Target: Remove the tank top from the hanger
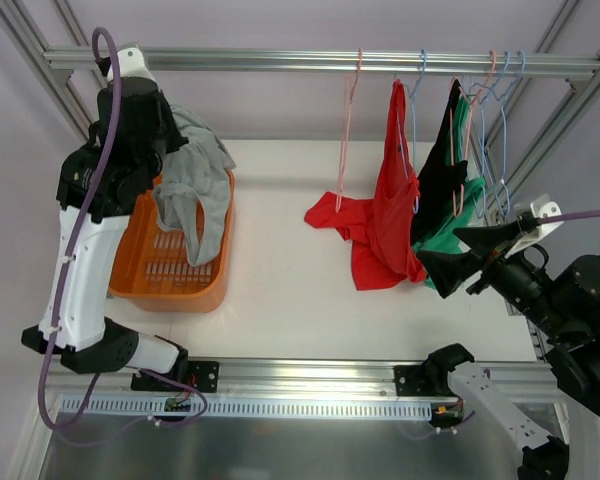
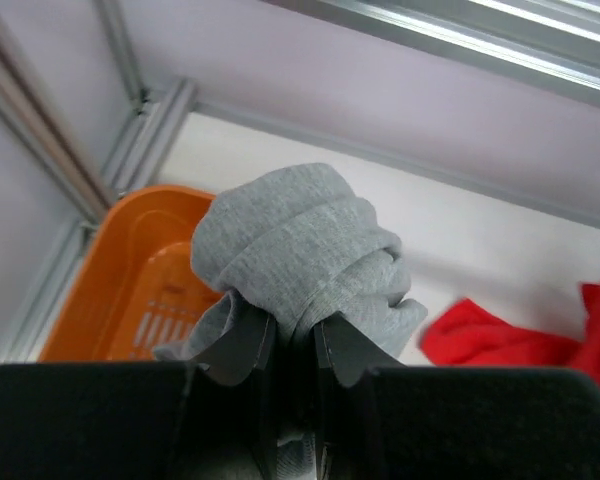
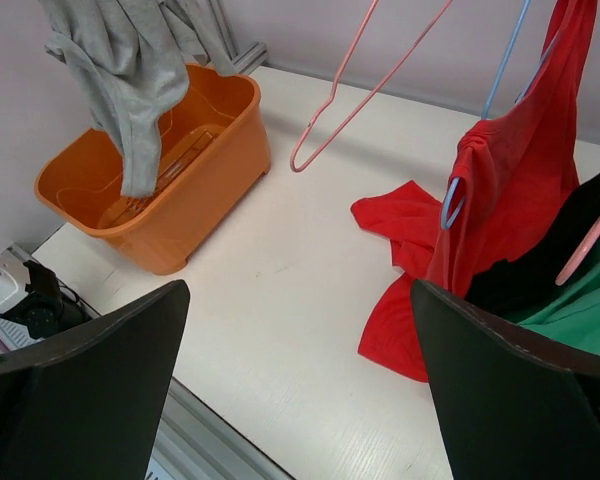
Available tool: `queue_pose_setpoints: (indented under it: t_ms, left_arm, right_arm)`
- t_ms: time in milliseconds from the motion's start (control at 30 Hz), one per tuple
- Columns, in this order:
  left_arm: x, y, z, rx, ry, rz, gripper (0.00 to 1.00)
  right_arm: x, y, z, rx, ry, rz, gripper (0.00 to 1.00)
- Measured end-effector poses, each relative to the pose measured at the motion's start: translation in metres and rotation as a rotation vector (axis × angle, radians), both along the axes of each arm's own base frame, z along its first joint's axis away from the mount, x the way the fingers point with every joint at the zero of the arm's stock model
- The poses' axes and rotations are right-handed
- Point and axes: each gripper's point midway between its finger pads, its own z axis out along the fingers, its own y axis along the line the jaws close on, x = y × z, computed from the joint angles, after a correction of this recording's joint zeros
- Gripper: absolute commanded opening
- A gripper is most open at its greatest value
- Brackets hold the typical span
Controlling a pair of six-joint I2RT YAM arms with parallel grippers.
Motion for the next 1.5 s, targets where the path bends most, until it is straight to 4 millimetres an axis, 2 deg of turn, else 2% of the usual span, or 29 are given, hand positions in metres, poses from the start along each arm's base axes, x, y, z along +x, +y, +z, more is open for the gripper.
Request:
queue_pose_setpoints:
  t_ms: [100,167,200,233,267,333,367,400,467,533,633,733,833,900,967,1067,1167,1500]
  left_arm:
    - [0.023,0.035,-0.025,0.016,0.089,0.097,0.0]
    - [0.03,0.048,-0.043,0.017,0.146,0.127,0.0]
    - [0.032,0.053,-0.054,0.017,0.175,0.139,0.04]
    - [0.033,0.056,-0.063,0.016,0.2,0.144,0.41]
    - [0.032,0.058,-0.075,0.016,0.232,0.148,0.59]
    - [0.027,0.057,-0.105,0.005,0.307,0.141,0.69]
    - [0.023,0.054,-0.119,-0.003,0.343,0.131,0.86]
    - [0.018,0.052,-0.132,-0.005,0.376,0.123,0.99]
    - [0.006,0.05,-0.149,-0.026,0.417,0.114,0.99]
    - [-0.01,0.05,-0.157,-0.041,0.43,0.106,0.99]
    - [-0.039,0.05,-0.154,-0.068,0.394,0.075,0.99]
    - [-0.071,0.05,-0.147,-0.096,0.326,0.034,0.99]
    - [-0.106,0.054,-0.155,-0.095,0.277,-0.009,0.99]
    - [-0.124,0.057,-0.166,-0.083,0.258,-0.024,0.99]
    - [-0.135,0.057,-0.178,-0.085,0.247,-0.039,0.99]
    - [-0.147,0.057,-0.189,-0.089,0.224,-0.06,0.99]
    - [-0.153,0.057,-0.191,-0.089,0.198,-0.069,0.99]
    - [-0.156,0.048,-0.226,-0.1,0.255,-0.117,0.99]
  right_arm:
    - [0.008,0.004,-0.01,-0.001,0.032,0.0,1.0]
    - [0.013,0.006,-0.018,-0.005,0.054,-0.001,1.0]
    - [0.015,0.007,-0.021,-0.006,0.063,0.0,1.0]
    - [0.017,0.008,-0.024,-0.006,0.072,0.0,1.0]
    - [0.018,0.009,-0.026,-0.006,0.079,-0.001,0.99]
    - [0.022,0.009,-0.033,-0.009,0.097,-0.01,0.99]
    - [0.024,0.008,-0.036,-0.012,0.106,-0.023,1.0]
    - [0.028,0.006,-0.039,-0.016,0.114,-0.043,1.0]
    - [0.035,-0.001,-0.045,-0.028,0.126,-0.1,0.99]
    - [0.046,-0.012,-0.053,-0.052,0.146,-0.181,1.0]
    - [0.063,-0.037,-0.072,-0.12,0.203,-0.347,1.0]
    - [0.073,-0.062,-0.104,-0.219,0.274,-0.488,1.0]
    - [0.064,-0.083,-0.136,-0.325,0.345,-0.572,1.0]
    - [0.054,-0.093,-0.144,-0.347,0.353,-0.597,0.99]
    - [0.04,-0.1,-0.142,-0.328,0.326,-0.608,0.99]
    - [0.023,-0.107,-0.131,-0.273,0.261,-0.612,0.99]
    - [0.01,-0.113,-0.128,-0.259,0.243,-0.615,0.99]
    - [-0.006,-0.131,-0.138,-0.3,0.263,-0.675,0.99]
